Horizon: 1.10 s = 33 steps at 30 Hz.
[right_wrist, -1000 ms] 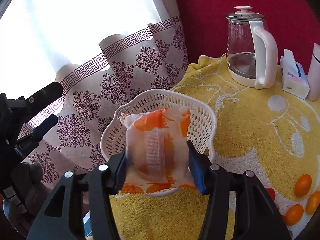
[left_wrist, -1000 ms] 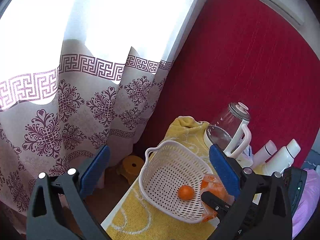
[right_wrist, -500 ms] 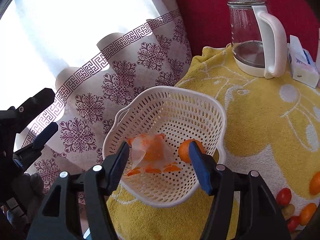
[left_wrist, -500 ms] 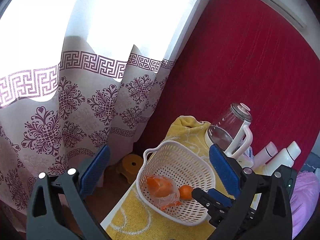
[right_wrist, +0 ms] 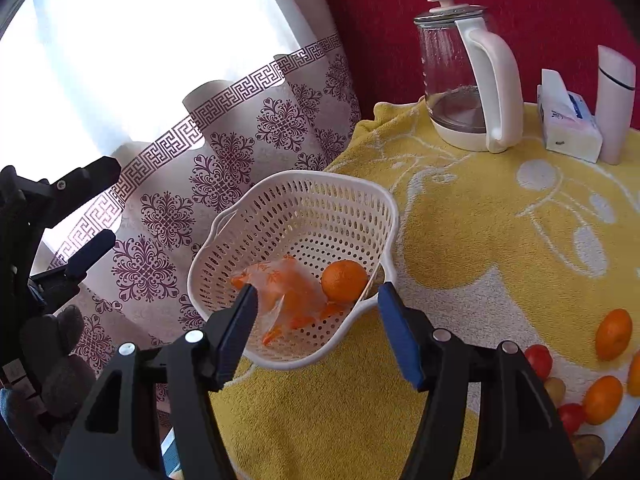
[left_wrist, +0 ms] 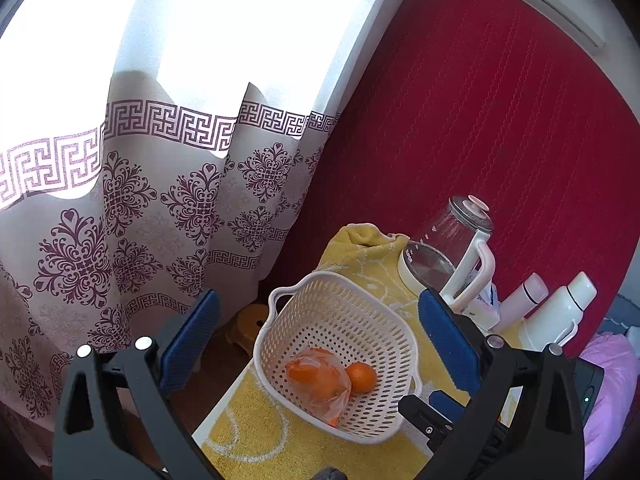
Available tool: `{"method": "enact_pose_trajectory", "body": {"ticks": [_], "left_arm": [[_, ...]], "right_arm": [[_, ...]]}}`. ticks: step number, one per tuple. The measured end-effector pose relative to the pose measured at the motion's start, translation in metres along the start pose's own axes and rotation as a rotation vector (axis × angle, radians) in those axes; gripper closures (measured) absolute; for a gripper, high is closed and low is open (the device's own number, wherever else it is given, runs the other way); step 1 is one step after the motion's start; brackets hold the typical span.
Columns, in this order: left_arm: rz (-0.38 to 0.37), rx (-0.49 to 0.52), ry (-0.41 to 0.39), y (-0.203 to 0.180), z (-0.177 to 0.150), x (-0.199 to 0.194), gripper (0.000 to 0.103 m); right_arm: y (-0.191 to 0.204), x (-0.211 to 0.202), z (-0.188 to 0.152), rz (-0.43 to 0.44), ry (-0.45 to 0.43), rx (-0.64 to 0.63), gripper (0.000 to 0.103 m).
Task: Organize fruits
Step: 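Move the right tool back to the table and grasp a large orange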
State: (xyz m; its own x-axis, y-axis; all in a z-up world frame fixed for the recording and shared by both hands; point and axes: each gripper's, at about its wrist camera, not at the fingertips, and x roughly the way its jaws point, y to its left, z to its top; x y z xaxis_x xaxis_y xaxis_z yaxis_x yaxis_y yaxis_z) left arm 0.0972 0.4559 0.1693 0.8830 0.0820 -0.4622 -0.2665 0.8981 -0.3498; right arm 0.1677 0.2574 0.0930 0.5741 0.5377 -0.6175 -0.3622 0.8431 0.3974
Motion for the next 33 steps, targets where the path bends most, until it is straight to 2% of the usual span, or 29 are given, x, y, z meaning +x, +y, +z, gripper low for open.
{"method": "enact_pose_trajectory", "body": {"ticks": [5,18,28,33], "left_arm": [[-0.011,0.025,-0.007,-0.009,-0.006,0.0,0.003],[-0.044,0.123,-0.015,-0.041,-0.025,0.002,0.003],[-0.106,0.231,0.026,-0.074,-0.044,0.006,0.003],[-0.12,0.249,0.052,-0.085,-0.054,0.011,0.003]], "right_arm": [[-0.018,-0.018,-0.005,-0.053,-0.042,0.006,0.037],[-0.083,-0.058,-0.021,-0.162,-0.082,0.117,0.037],[-0.147,-0.095,-0.034,-0.263,-0.122,0.238,0.036],[-0.172,-0.109,-0.041,-0.304,-0.133,0.29,0.036]]}}
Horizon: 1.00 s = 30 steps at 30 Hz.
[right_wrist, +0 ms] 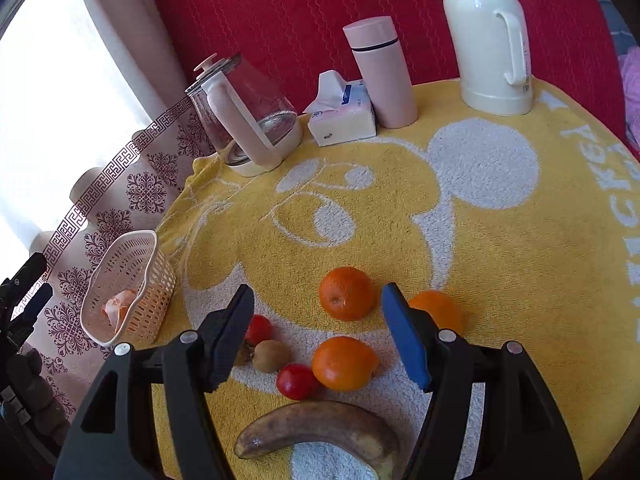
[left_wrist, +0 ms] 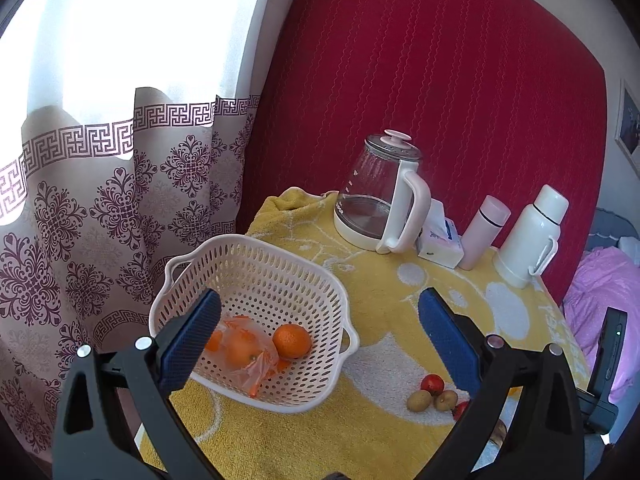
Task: Organize fruits
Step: 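Move the right tool back to the table and grasp a large orange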
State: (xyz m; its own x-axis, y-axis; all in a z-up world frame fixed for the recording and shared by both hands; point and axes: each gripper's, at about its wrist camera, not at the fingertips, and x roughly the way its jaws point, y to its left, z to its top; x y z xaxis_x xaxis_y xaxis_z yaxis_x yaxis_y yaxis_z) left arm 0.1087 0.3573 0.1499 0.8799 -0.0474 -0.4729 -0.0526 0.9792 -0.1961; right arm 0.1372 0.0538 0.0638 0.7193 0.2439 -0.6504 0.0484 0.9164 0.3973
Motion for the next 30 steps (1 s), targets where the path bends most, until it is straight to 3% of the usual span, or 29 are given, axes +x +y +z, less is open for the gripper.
{"method": "enact_pose_trajectory", "body": {"ticks": [7,12,30], "left_arm": [[-0.024,0.047,0.029,-0.017,-0.01,0.006,0.003],[-0.037,0.083,0.042,-0.029,-0.017,0.008,0.003],[-0.051,0.152,0.09,-0.046,-0.031,0.024,0.003]], "right_arm": [[-0.031,0.001,-0.005,-0.094,0.009,0.03,0.037],[-0.043,0.005,-0.007,-0.131,0.024,0.043,0.044],[-0.045,0.03,-0.012,-0.216,0.063,-0.024,0.054]]}}
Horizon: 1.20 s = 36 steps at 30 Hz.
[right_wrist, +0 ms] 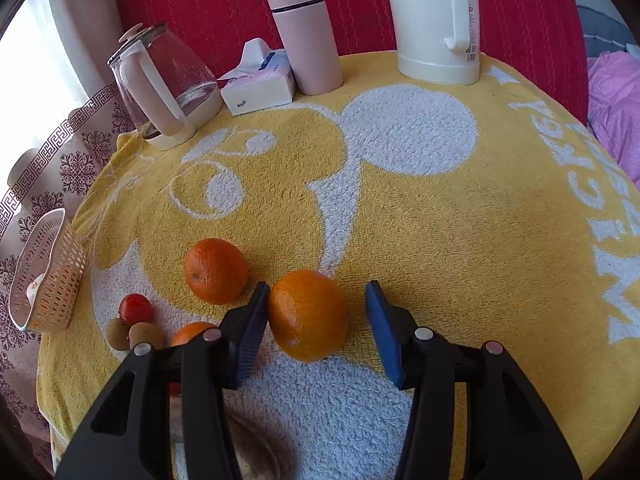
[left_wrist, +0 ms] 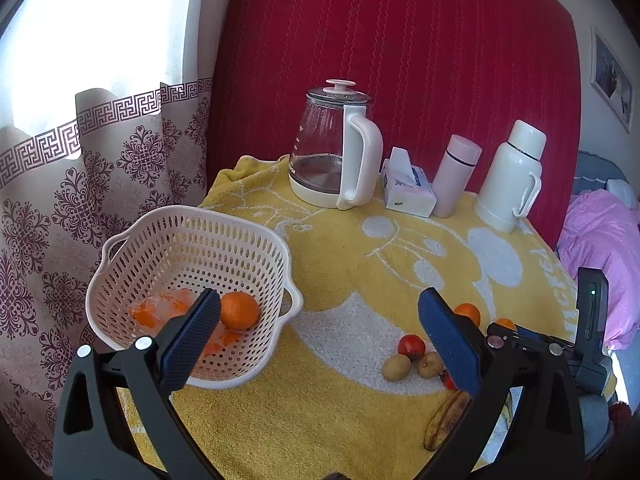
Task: Organize fruits
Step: 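Move the right tool back to the table and grasp a large orange, then close the left tool on a brown kiwi while the right tool holds the orange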
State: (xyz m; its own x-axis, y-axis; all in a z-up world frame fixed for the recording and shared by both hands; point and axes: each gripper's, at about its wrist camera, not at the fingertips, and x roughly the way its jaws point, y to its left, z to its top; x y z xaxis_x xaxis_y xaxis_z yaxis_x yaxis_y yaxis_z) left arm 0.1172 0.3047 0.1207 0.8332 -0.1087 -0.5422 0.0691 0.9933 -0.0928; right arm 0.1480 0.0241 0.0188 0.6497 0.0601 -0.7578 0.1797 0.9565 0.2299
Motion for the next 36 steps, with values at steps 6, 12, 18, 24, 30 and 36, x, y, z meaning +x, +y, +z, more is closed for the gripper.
{"method": "enact_pose_trajectory", "body": {"ticks": [6,12,18,24,30,36], "left_arm": [[0.001,0.007,0.013,-0.001,-0.003,0.005,0.003],[0.001,0.016,0.028,-0.004,-0.006,0.011,0.003],[-0.004,0.037,0.044,-0.01,-0.012,0.02,0.003],[-0.04,0.071,0.072,-0.023,-0.023,0.034,0.003],[-0.079,0.177,0.111,-0.048,-0.043,0.053,0.022],[-0.141,0.237,0.189,-0.062,-0.06,0.069,0.048]], "right_arm": [[0.012,0.002,-0.003,-0.025,-0.002,-0.071,0.063],[0.012,0.0,-0.005,-0.022,0.009,-0.09,0.065],[0.005,-0.016,-0.009,0.006,-0.007,-0.089,0.065],[-0.014,-0.033,-0.018,-0.008,-0.021,-0.092,0.065],[-0.03,-0.032,-0.03,0.005,-0.001,-0.064,0.065],[-0.03,-0.031,-0.032,0.017,-0.004,-0.064,0.065]]}}
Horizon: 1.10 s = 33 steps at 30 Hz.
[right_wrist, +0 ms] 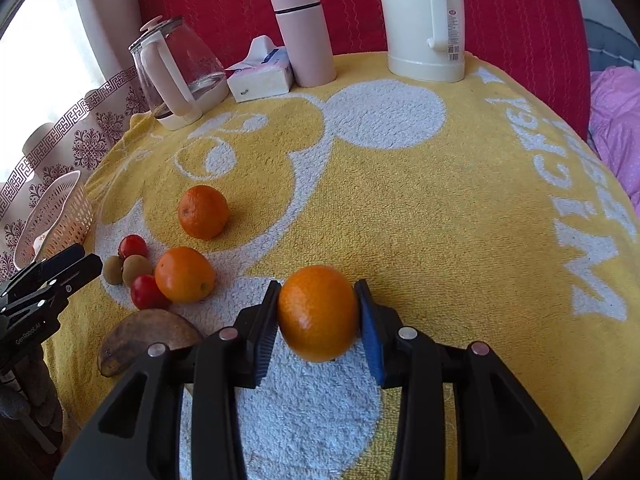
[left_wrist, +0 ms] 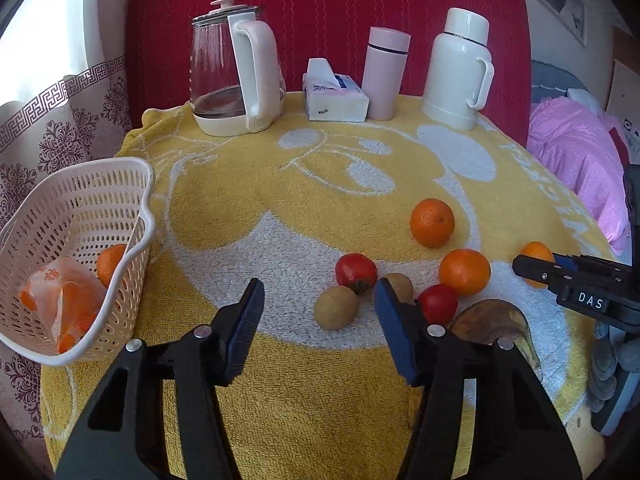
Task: Organize fruits
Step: 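Close the left tool on a brown kiwi while the right tool holds the orange, then carry the kiwi into the white basket and open the left tool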
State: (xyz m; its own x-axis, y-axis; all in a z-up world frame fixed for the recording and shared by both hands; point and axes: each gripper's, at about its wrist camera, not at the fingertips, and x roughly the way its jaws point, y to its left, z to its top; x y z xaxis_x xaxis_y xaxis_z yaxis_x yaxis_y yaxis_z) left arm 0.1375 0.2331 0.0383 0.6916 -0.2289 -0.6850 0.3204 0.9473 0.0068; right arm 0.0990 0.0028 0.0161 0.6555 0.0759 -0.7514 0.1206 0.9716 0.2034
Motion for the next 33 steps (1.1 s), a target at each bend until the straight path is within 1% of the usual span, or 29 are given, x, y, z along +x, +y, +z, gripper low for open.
{"method": "enact_pose_trajectory", "body": {"ticks": [2,4,7,11,13,19,27,33], "left_arm": [[-0.013,-0.001,0.013,0.0,-0.002,0.004,0.05],[-0.019,-0.002,0.031,0.001,-0.004,0.008,0.06],[-0.043,-0.018,0.066,0.003,-0.007,0.017,0.067],[-0.078,-0.029,0.09,0.004,-0.009,0.024,0.069],[-0.077,-0.025,0.093,0.003,-0.01,0.025,0.075],[-0.073,-0.023,0.075,0.003,-0.008,0.02,0.075],[-0.041,-0.019,0.026,0.002,-0.003,0.003,0.075],[-0.023,-0.039,-0.012,0.007,0.004,-0.012,0.075]], "right_arm": [[0.001,0.0,-0.001,-0.004,-0.003,-0.005,0.065],[0.002,0.0,-0.001,-0.005,-0.005,-0.007,0.065],[0.002,-0.001,-0.001,-0.005,-0.005,-0.006,0.065],[0.002,0.0,-0.001,-0.01,-0.008,-0.013,0.065],[0.003,0.0,-0.002,-0.011,-0.008,-0.016,0.065],[0.003,0.001,-0.002,-0.01,-0.006,-0.021,0.064],[0.003,0.002,-0.002,-0.009,-0.007,-0.021,0.064],[0.006,0.002,-0.003,-0.025,-0.008,-0.038,0.064]]}}
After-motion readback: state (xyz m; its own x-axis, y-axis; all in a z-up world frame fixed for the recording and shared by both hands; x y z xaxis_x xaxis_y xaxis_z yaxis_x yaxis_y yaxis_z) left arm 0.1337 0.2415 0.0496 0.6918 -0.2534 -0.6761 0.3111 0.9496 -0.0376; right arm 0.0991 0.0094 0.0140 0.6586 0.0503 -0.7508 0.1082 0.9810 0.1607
